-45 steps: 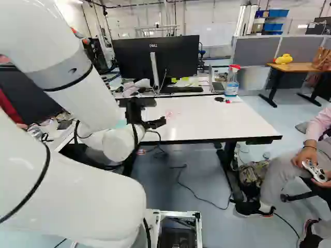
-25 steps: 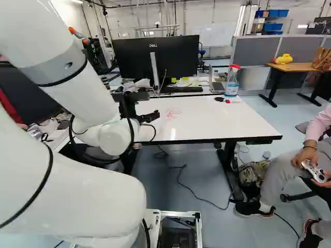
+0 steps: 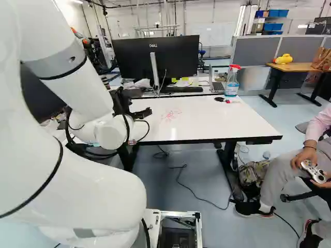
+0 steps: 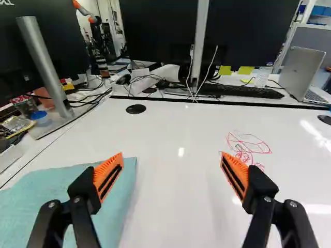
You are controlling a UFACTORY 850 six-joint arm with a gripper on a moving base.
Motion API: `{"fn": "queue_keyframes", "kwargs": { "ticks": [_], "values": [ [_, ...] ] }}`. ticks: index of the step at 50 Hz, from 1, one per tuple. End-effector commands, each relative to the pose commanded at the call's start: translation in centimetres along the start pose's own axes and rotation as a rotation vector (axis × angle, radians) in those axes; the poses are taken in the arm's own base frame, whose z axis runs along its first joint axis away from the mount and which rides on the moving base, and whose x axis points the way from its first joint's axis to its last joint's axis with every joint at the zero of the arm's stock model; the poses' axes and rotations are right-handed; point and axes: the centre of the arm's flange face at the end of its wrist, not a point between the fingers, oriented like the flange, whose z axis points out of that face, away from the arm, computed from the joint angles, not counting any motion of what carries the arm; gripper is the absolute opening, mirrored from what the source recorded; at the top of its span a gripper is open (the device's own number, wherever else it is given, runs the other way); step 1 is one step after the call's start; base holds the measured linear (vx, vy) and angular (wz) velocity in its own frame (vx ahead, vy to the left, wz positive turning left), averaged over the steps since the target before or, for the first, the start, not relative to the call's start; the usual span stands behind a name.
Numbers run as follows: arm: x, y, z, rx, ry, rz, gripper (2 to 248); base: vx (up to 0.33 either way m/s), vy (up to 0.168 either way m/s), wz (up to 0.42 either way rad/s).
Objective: Clean the table with the green towel
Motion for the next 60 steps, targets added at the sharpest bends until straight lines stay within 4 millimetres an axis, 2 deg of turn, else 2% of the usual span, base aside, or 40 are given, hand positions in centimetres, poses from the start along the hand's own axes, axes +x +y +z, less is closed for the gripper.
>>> {"fn": "queue_keyframes", "kwargs": {
  "ticks": [33, 60],
  "values": [
    [0.5, -4.1, 1.4, 0.121, -0.016, -0.036, 247, 0.000, 0.000, 0.000],
    [-0.1, -7.6, 2.7, 0.210, -0.148, -0.078, 247, 0.000, 0.000, 0.000]
  ]
}}
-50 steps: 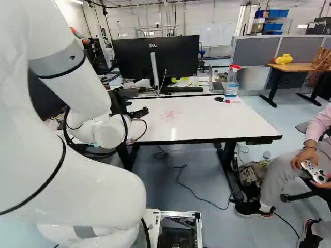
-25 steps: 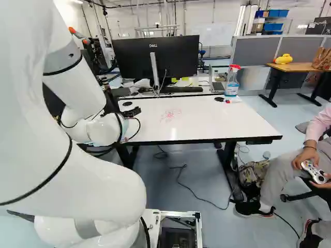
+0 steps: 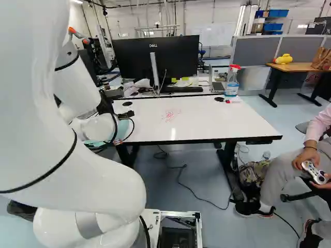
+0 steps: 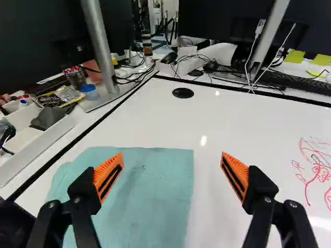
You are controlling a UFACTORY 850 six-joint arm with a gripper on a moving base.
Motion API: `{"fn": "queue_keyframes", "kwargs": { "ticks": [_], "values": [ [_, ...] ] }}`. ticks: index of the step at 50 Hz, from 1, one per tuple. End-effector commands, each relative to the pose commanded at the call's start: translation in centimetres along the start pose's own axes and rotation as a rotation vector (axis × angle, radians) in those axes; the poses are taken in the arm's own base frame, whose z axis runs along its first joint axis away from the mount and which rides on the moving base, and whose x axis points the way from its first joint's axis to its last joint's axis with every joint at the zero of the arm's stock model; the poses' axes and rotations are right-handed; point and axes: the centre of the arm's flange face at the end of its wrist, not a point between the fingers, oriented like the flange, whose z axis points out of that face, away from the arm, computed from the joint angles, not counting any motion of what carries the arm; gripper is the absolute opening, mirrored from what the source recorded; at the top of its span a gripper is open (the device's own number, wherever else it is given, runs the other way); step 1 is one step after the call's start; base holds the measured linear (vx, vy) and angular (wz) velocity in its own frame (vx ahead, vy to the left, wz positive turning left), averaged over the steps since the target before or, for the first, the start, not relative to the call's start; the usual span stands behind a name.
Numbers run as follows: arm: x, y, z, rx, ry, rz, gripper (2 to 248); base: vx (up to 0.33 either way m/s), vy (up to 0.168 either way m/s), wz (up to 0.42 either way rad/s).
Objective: Clean the table with the green towel
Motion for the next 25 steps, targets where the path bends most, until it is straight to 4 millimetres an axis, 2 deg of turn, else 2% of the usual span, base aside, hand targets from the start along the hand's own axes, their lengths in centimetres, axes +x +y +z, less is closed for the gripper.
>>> {"fn": "queue_keyframes", "kwargs": {
  "ticks": [25],
  "values": [
    [-0.3, -2.4, 1.8, 0.059, -0.150, -0.033, 247, 0.000, 0.000, 0.000]
  ]
}}
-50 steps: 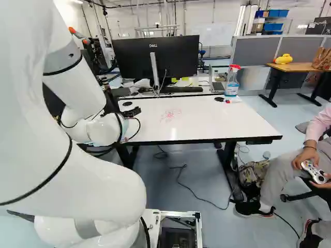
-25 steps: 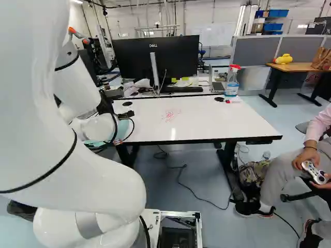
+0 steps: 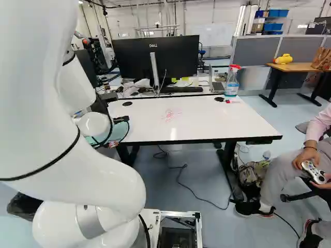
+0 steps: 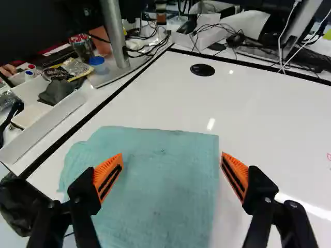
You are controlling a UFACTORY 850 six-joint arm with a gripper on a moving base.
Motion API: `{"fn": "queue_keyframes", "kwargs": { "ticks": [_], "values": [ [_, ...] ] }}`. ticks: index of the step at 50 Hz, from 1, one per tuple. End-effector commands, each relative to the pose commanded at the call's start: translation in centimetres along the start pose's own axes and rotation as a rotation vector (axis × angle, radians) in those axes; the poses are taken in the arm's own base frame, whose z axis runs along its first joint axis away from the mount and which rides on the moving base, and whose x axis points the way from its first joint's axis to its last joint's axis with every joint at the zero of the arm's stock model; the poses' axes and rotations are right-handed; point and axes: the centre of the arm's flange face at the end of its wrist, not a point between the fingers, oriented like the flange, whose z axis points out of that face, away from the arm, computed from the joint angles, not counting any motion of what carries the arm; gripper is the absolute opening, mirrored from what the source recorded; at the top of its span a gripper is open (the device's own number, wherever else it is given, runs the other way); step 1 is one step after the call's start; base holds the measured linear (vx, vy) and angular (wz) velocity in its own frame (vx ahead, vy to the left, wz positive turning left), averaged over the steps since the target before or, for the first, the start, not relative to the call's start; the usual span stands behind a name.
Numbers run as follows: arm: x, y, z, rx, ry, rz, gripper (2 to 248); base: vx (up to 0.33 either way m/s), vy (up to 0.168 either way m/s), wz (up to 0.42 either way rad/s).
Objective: Clean the table with the green towel
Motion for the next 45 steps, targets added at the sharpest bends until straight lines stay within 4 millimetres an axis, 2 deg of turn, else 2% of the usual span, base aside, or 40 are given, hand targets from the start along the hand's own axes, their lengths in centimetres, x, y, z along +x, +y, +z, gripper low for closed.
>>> {"fn": "queue_keyframes", "kwargs": {
  "ticks": [9, 21, 38, 39, 43, 44, 45],
  "values": [
    [0.03, -0.63, 0.70, 0.014, -0.053, -0.010, 247, 0.000, 0.000, 0.000],
    [-0.54, -0.64, 0.66, 0.014, -0.118, -0.011, 247, 0.000, 0.000, 0.000],
    [-0.54, -0.64, 0.66, 0.014, -0.118, -0.011, 247, 0.000, 0.000, 0.000],
    [-0.54, -0.64, 0.66, 0.014, -0.118, -0.011, 234, 0.000, 0.000, 0.000],
    [-0.54, -0.64, 0.66, 0.014, -0.118, -0.011, 234, 0.000, 0.000, 0.000],
    [-0.54, -0.64, 0.66, 0.014, -0.118, -0.011, 196, 0.000, 0.000, 0.000],
    [-0.54, -0.64, 0.66, 0.014, -0.118, -0.011, 196, 0.000, 0.000, 0.000]
  ]
}}
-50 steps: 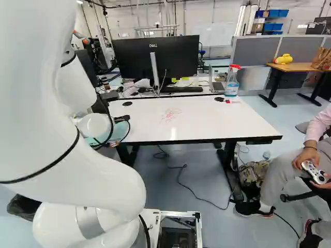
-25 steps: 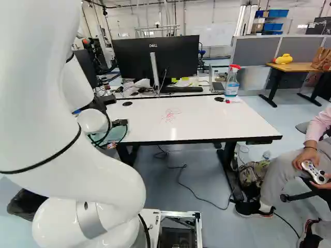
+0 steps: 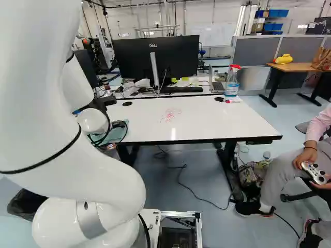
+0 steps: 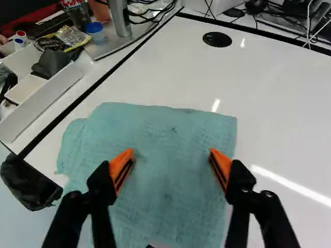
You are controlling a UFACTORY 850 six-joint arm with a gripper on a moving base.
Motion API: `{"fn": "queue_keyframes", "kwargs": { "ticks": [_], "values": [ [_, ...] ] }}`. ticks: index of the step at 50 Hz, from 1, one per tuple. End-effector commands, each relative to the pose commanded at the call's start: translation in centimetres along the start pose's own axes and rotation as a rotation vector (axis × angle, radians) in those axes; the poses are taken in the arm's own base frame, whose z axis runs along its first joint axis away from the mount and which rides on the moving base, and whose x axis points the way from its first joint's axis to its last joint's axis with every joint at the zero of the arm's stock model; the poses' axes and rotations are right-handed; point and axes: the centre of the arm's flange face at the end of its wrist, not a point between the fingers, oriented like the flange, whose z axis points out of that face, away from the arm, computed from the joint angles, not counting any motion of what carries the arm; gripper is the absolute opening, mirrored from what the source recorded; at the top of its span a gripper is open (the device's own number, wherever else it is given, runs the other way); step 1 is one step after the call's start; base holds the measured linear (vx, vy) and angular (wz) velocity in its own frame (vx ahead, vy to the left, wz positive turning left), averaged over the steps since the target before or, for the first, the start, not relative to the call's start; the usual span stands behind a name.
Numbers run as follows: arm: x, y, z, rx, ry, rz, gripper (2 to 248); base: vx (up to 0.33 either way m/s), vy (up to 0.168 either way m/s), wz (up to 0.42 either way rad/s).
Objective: Clean the table with the green towel
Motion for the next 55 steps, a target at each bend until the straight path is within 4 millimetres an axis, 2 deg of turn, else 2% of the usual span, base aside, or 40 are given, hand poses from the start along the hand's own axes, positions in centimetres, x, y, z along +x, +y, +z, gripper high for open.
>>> {"fn": "queue_keyframes", "kwargs": {
  "ticks": [3, 4, 9, 10, 14, 15, 19, 20, 25, 26, 36, 55],
  "values": [
    [0.0, 0.0, 0.0, 0.000, 0.000, 0.000, 196, 0.000, 0.000, 0.000],
    [0.0, 0.0, 0.0, 0.000, 0.000, 0.000, 160, 0.000, 0.000, 0.000],
    [0.0, 0.0, 0.0, 0.000, 0.000, 0.000, 160, 0.000, 0.000, 0.000],
    [0.0, 0.0, 0.0, 0.000, 0.000, 0.000, 126, 0.000, 0.000, 0.000],
    [0.0, 0.0, 0.0, 0.000, 0.000, 0.000, 126, 0.000, 0.000, 0.000],
    [0.0, 0.0, 0.0, 0.000, 0.000, 0.000, 94, 0.000, 0.000, 0.000],
    [0.0, 0.0, 0.0, 0.000, 0.000, 0.000, 94, 0.000, 0.000, 0.000],
    [0.0, 0.0, 0.0, 0.000, 0.000, 0.000, 60, 0.000, 0.000, 0.000],
    [0.0, 0.0, 0.0, 0.000, 0.000, 0.000, 60, 0.000, 0.000, 0.000],
    [0.0, 0.0, 0.0, 0.000, 0.000, 0.000, 43, 0.000, 0.000, 0.000],
    [0.2, 0.3, -0.6, -0.006, 0.016, 0.005, 42, 0.000, 0.000, 0.000],
    [0.8, 2.9, -2.8, -0.066, 0.071, 0.051, 42, 0.000, 0.000, 0.000]
  ]
}}
